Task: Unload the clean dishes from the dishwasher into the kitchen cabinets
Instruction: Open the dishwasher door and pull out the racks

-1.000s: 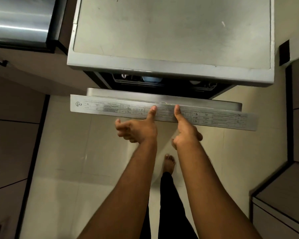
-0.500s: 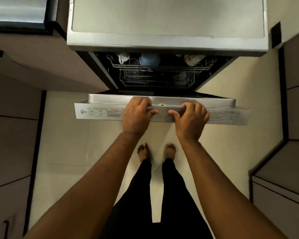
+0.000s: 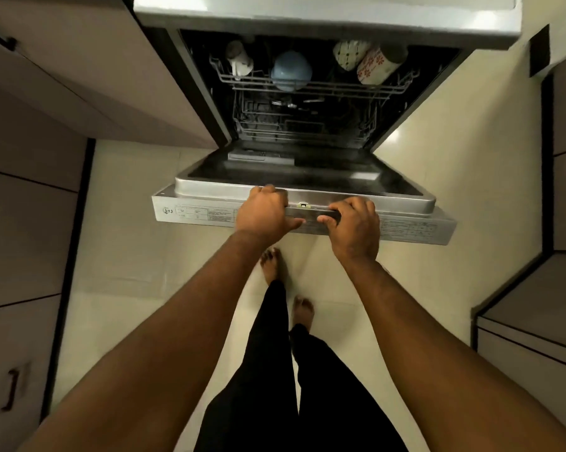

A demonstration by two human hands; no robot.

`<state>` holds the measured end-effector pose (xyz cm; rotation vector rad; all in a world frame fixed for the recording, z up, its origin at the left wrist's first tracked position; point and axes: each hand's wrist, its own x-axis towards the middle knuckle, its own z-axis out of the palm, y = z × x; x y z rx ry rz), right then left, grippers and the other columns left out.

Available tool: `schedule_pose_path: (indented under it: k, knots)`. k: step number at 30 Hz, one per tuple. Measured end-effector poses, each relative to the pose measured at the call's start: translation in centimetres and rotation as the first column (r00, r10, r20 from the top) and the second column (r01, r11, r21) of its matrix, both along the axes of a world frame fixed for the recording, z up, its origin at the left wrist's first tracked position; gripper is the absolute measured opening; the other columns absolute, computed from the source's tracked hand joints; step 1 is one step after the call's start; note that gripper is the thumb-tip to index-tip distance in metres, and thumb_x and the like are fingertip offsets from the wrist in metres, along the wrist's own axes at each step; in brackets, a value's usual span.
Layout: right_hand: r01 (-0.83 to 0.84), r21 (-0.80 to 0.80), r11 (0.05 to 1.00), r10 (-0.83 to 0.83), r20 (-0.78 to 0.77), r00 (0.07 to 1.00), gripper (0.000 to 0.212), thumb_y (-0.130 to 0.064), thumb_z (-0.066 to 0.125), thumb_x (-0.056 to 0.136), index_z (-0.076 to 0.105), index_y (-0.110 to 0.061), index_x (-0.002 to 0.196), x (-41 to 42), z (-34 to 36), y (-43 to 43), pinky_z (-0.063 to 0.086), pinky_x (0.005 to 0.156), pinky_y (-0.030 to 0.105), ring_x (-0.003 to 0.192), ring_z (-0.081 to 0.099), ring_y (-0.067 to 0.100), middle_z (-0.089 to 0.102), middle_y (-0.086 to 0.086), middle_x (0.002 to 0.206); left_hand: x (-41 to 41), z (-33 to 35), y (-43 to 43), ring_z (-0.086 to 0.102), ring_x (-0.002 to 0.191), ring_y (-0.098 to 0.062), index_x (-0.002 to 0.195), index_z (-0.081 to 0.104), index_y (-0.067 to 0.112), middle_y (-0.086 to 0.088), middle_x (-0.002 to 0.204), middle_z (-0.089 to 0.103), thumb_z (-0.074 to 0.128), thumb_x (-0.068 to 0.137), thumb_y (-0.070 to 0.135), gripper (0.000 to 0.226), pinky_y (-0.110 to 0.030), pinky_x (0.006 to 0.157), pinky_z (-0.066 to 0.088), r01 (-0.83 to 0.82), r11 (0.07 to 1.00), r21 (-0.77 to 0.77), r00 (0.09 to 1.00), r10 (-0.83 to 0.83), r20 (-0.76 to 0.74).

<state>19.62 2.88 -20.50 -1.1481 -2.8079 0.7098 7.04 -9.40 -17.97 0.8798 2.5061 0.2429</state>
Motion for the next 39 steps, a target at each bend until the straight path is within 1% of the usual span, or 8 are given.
schedule_pose_path:
  k: [4,9,12,16,25,29,33,39]
  knots:
    - [-0.064,-0.034,0.997,0.064,0.006,0.998,0.04,-0.036,0.074,0.082,0.069,-0.015,0.116,3.4,-2.0,-1.7,0.045,0.085,0.037,0.104,0.051,0.024,0.061,0.004,0.111,2.3,-1.8,-1.6,0.048,0.119,-0.023,0.122,0.059,0.018,-0.006,0.124,0.055,0.069,0.08,0.057,0.058,-0.041,0.094,0.05,0.051,0.994,-0.101,0.997,-0.046,0.055]
    - [-0.11,-0.032,0.993,0.111,0.058,0.992,0.038,-0.033,0.07,0.085,0.067,-0.017,0.12,6.4,-4.3,-3.4,0.045,0.088,0.036,0.107,0.051,0.024,0.06,0.004,0.114,5.3,-5.1,-4.7,0.048,0.123,-0.026,0.122,0.061,0.019,-0.006,0.129,0.055,0.066,0.083,0.047,0.049,-0.045,0.095,0.05,0.069,0.997,-0.044,0.997,-0.067,0.033]
    - [-0.105,-0.008,0.994,0.106,0.054,0.993,0.032,-0.025,0.064,0.085,0.069,-0.016,0.116,7.5,-5.8,-4.3,0.048,0.085,0.039,0.102,0.052,0.026,0.06,0.006,0.11,6.2,-6.7,-5.8,0.053,0.115,-0.025,0.117,0.065,0.018,-0.004,0.124,0.06,0.061,0.084,0.033,0.037,-0.04,0.093,0.051,0.076,0.997,-0.024,0.997,-0.075,0.019]
    - [-0.107,0.02,0.994,0.107,0.023,0.994,0.041,-0.019,0.054,0.076,0.071,-0.014,0.113,9.3,-7.7,-5.8,0.045,0.08,0.036,0.095,0.052,0.026,0.059,0.007,0.103,7.9,-8.8,-7.2,0.056,0.108,-0.021,0.114,0.067,0.02,-0.003,0.117,0.062,0.059,0.086,0.029,0.03,-0.034,0.085,0.052,0.105,0.994,-0.013,0.994,-0.105,0.002]
    - [-0.18,-0.006,0.984,0.179,0.159,0.971,0.054,-0.02,0.056,0.077,0.061,-0.015,0.13,13.4,-12.0,-9.3,0.048,0.086,0.035,0.103,0.049,0.026,0.055,0.005,0.114,11.3,-13.4,-10.5,0.053,0.109,-0.024,0.12,0.062,0.015,-0.007,0.119,0.059,0.056,0.086,0.027,0.037,-0.039,0.086,0.054,0.203,0.979,-0.017,0.978,-0.202,0.043]
    - [-0.217,0.001,0.976,0.213,0.184,0.959,0.054,-0.019,0.057,0.078,0.059,-0.017,0.132,14.8,-14.1,-10.0,0.047,0.084,0.034,0.104,0.048,0.026,0.054,0.005,0.116,12.6,-15.7,-11.7,0.053,0.11,-0.027,0.122,0.062,0.015,-0.007,0.119,0.059,0.055,0.085,0.026,0.04,-0.04,0.082,0.055,0.202,0.979,-0.004,0.979,-0.202,0.019]
    - [-0.224,0.023,0.974,0.221,0.111,0.969,0.051,-0.017,0.055,0.073,0.066,-0.016,0.123,16.2,-17.1,-10.5,0.049,0.079,0.037,0.097,0.051,0.028,0.058,0.006,0.108,14.4,-18.6,-12.6,0.053,0.108,-0.027,0.119,0.063,0.014,-0.008,0.117,0.059,0.056,0.086,0.026,0.036,-0.038,0.077,0.051,0.179,0.984,-0.006,0.984,-0.179,-0.002]
    - [-0.333,-0.042,0.942,0.333,0.242,0.911,0.06,-0.027,0.059,0.079,0.052,-0.018,0.138,19.6,-22.9,-12.0,0.049,0.087,0.036,0.11,0.048,0.027,0.052,0.006,0.123,18.0,-24.3,-14.4,0.048,0.114,-0.026,0.121,0.061,0.011,-0.006,0.121,0.056,0.058,0.08,0.024,0.043,-0.039,0.081,0.053,0.107,0.993,-0.054,0.993,-0.105,0.045]
